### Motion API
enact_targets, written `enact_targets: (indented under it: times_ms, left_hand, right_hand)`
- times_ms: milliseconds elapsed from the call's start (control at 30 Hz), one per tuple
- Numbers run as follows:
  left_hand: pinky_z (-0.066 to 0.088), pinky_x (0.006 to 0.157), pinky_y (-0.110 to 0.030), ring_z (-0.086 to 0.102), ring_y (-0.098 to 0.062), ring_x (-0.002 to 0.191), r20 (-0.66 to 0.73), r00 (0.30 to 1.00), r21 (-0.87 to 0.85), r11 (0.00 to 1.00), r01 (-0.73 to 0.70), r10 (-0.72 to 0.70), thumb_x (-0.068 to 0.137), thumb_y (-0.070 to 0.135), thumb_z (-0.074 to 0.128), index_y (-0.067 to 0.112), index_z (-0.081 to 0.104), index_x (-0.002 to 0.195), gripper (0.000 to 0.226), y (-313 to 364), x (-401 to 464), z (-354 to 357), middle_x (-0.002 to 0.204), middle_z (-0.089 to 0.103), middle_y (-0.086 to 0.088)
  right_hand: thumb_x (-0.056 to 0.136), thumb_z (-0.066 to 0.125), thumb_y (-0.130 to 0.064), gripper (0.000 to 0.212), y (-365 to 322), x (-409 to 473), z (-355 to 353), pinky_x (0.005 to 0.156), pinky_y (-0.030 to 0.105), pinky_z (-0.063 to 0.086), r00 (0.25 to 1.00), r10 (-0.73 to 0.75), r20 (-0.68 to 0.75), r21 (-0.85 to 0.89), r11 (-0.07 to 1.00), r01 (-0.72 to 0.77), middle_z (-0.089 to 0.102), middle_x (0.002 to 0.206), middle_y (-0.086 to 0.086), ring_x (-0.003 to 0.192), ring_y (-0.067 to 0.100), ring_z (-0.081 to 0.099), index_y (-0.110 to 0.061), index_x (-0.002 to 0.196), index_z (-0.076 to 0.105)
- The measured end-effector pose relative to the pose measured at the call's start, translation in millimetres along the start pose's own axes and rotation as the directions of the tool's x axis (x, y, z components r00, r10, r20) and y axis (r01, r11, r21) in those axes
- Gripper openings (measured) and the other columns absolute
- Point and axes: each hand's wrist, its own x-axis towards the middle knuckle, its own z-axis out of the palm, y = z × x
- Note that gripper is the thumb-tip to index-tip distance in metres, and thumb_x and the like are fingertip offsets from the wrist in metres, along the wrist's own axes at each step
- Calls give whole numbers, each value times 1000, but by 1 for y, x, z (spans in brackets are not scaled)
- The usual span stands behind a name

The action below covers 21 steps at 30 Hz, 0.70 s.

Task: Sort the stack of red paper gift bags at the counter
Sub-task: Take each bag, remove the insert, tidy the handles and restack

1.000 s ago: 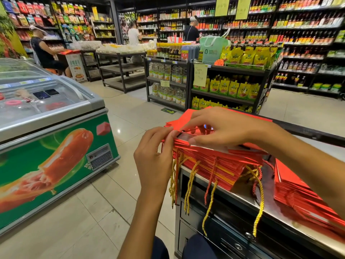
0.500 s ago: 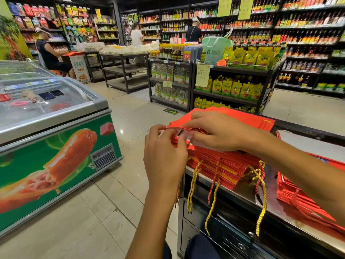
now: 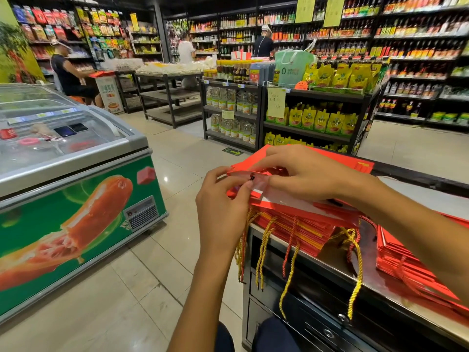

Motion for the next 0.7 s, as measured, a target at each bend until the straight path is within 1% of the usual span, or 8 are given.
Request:
enact_targets:
  times_ms: [133,233,300,400,500,567,633,700]
  left_hand:
    - [46,77,-2,54,18,105,25,1000,-62,998,1,1,92,25,76,31,79,97,8,-8,-1,-9,113,63,19]
    - [52,81,-8,62,9,109,11,1000,-182,983,12,-10,91,22,76,27,80,97,9,-12,-8,-13,112,72,15]
    - [58,84,-20,68,-3,108,-28,999,-262,965,30,-39,93,28,75,26,77,98,6,-11,-11,-12,108,75,12]
    - [63,77,-36,72,-14,101,-66,985,-352,927,127,-160,95,48,67,27,55,107,28,-5,-8,-9,110,69,6]
    - [61,63,-28,73,-10,80,57,957,-240,926,291,-286,98,56,57,24,51,117,38,-1,8,-7,100,68,0]
    - [56,56,-24,72,-12,70,160,935,-218,913,345,-316,101,40,60,20,60,109,21,-3,11,-3,88,72,-4]
    - [55,55,-24,71,-8,65,163,938,-250,907,339,-306,100,25,62,19,66,104,8,-6,6,-2,81,74,-2]
    - [56,57,-22,72,-6,68,134,947,-263,911,318,-292,100,22,63,20,69,103,7,-9,3,-1,82,75,0]
  right_hand:
    - [95,60,-58,33,2,-3,-12,87,30,48,990,96,105,278,953,-122,69,112,-22,104,-2,61,-37,115,76]
    - [94,69,-42,18,10,-2,-7,88,41,52,993,111,45,260,958,-119,72,104,-16,99,7,65,-32,105,79]
    - [91,75,-35,9,15,-1,2,88,50,52,992,123,-7,273,955,-116,73,98,-12,95,14,66,-32,98,79]
    - [90,77,-33,6,16,-1,10,80,40,53,993,99,-68,315,946,-72,73,91,-15,88,7,66,-30,94,79]
    - [95,72,-28,11,14,0,14,71,34,55,994,63,-92,307,951,-32,74,90,-11,80,8,69,-20,99,78]
    - [98,68,-25,13,14,1,14,67,36,56,991,28,-132,266,964,8,74,87,-7,74,9,70,-16,102,76]
    - [100,66,-19,10,15,1,14,61,27,52,980,41,-194,304,953,21,72,79,-5,66,6,69,-12,101,75]
    - [99,67,-16,9,15,0,16,60,19,47,971,80,-226,373,928,10,71,75,-2,63,5,67,-10,99,74]
